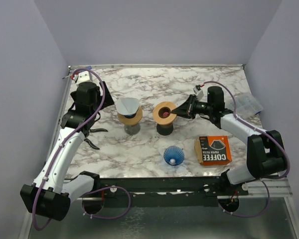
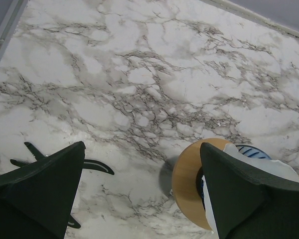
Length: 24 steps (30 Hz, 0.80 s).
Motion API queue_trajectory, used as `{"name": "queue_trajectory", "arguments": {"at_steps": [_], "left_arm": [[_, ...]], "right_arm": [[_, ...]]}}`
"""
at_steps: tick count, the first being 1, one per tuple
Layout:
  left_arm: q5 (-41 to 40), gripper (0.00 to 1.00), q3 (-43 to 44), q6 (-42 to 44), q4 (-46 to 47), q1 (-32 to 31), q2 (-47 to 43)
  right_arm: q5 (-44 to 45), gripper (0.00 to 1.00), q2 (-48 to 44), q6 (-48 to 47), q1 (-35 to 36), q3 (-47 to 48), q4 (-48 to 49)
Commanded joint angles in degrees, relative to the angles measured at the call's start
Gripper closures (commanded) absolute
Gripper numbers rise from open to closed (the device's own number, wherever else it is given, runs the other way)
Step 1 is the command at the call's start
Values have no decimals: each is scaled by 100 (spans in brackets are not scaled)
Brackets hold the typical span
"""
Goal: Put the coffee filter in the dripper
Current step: Place the dripper holder onto the coffee server.
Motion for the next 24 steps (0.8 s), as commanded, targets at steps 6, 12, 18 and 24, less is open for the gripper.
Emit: {"name": "queue_trajectory", "arguments": {"at_steps": [6,12,18,24], "left_arm": [[223,1,-34,-61,27,30,-92],[295,1,-61,-96,52,28,-79],[315,1,-61,-104,65,31,-84],[358,1,-19,-109,84,31,-88]], "right_arm": [[17,100,-4,-63,-123,-164,74],[34,97,34,-140,-131,-163,11],[232,86,20,-439,-141,-19,-387],[432,72,-44,-698,-139,145,-779]]}}
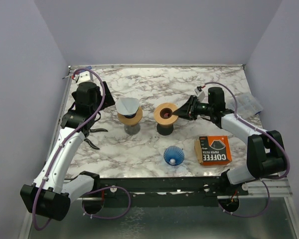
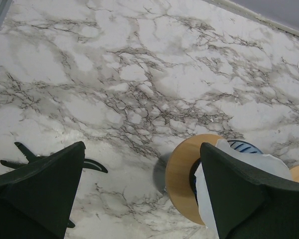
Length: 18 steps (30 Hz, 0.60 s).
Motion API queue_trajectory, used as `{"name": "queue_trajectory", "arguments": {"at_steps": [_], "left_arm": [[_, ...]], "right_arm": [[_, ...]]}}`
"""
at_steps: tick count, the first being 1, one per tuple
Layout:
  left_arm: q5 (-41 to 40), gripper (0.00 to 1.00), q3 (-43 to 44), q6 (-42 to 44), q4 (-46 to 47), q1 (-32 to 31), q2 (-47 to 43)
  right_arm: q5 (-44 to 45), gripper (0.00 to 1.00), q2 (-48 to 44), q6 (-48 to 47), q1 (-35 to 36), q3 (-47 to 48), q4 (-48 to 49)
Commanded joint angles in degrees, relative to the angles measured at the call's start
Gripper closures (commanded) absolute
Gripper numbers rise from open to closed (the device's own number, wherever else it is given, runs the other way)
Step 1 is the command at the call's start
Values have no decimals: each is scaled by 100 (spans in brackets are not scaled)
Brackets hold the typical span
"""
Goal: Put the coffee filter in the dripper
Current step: Place the dripper holder onto the coffee server.
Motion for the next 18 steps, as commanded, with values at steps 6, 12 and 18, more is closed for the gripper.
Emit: {"name": "queue_trajectory", "arguments": {"at_steps": [6,12,18], "left_arm": [[251,1,8,-61,88,30,-107],[483,1,-39,8,219,24,-211],[713,1,-100,61,410,31,-356]], "right_arm": [[419,62,-91,-463,-41,233,-589],[500,51,-157,-558,-40,325,-888],[576,27,-264,-646,-37,395,-1006]]}}
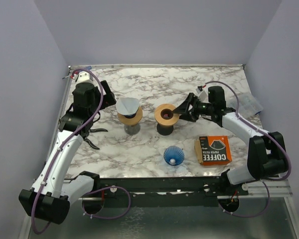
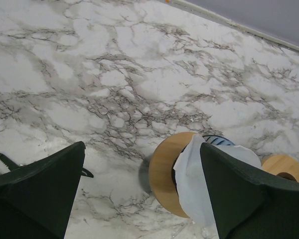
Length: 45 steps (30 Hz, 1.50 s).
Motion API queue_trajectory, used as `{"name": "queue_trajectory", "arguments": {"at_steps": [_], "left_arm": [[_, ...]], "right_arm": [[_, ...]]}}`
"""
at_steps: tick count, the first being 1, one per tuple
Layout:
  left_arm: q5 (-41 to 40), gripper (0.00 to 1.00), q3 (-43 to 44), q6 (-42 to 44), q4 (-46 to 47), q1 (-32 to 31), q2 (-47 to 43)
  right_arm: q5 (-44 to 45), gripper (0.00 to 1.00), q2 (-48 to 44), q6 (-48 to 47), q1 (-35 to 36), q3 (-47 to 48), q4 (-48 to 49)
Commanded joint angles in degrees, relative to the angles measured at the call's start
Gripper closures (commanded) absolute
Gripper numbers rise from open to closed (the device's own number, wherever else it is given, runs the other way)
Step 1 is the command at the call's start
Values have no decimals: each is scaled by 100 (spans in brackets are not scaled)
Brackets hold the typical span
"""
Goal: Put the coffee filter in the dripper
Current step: Place the dripper holder onto the coffee server, then pick up the coffee dripper from the center of the board.
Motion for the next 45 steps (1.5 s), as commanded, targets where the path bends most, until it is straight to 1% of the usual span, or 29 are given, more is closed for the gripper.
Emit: {"name": "queue_trajectory", "arguments": {"at_steps": [1,5,8,17,22,24,26,30,34,37,41,45], "left_arm": [[357,1,-102,96,275,28,-239],[522,1,-141,153,368,30,-343],[982,1,-195,180,574,31,-448],[2638,1,-393,-209,1323,30,-616],[3874,1,-856,-1223,2303,-5,-603],[4089,1,-1018,-1451,2607,-113,-609],[4063,1,-1126,-1466,2739,-353,-660],[3662,1,-1342,-1451,2830,-1226,-698],[3409,1,-1497,-1501,2831,-2033,-466],[3075,1,-1614,-1442,2834,-2680,-214],[2374,1,-1649,-1244,2684,-3521,184],[1346,1,-1424,-826,2105,-4308,643]], "right_arm": [[180,23,-255,-160,-27,166,-230],[350,9,-487,-260,-27,108,-256],[537,1,-691,-343,-27,70,-323],[680,0,-880,-493,-27,38,-493],[714,0,-917,-481,-28,-33,-512],[707,0,-905,-493,-23,-43,-520],[713,0,-897,-493,-34,-47,-521],[722,0,-865,-506,-45,-49,-534],[723,0,-826,-511,-76,-54,-549],[602,0,-799,-487,-152,-108,-495],[467,0,-823,-475,-334,-234,-486],[286,0,-863,-477,-620,-405,-476]]}}
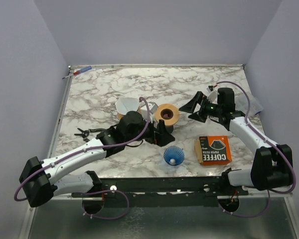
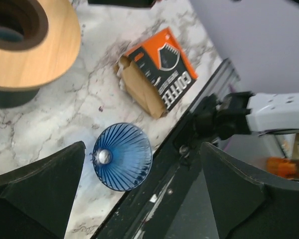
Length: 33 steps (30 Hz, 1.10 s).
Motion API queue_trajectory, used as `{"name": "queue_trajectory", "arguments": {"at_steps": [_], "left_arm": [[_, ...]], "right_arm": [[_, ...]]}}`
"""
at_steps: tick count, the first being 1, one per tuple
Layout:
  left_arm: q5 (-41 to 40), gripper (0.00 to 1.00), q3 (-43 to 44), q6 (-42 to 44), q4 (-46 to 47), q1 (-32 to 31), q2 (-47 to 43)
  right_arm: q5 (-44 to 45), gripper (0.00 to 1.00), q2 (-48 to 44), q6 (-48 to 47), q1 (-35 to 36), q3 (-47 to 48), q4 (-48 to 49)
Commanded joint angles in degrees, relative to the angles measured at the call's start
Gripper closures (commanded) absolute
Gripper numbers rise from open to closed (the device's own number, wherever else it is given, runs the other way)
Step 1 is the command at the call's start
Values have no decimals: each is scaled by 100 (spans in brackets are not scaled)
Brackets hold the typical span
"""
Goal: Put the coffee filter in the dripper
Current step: Pick up the coffee dripper from the center of the board.
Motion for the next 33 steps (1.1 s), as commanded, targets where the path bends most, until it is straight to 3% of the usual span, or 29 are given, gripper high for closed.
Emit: {"name": "queue_trajectory", "arguments": {"at_steps": [1,11,24,33], "left_arm": [[-1513,1,244,600,-670,-836,454],[-2631,9,669,1045,-1474,-1500,1438],[-2691,42,1043,583,-1681,-1575,2731],[-2595,70,1093,587,-1682,-1592,2940]], "right_arm": [[-262,0,-92,-64,-291,-251,-55],[-362,1,-58,-156,-510,-316,-121],[-391,1,4,-146,-554,-216,-155],[-402,1,22,-149,-565,-168,-165]]}}
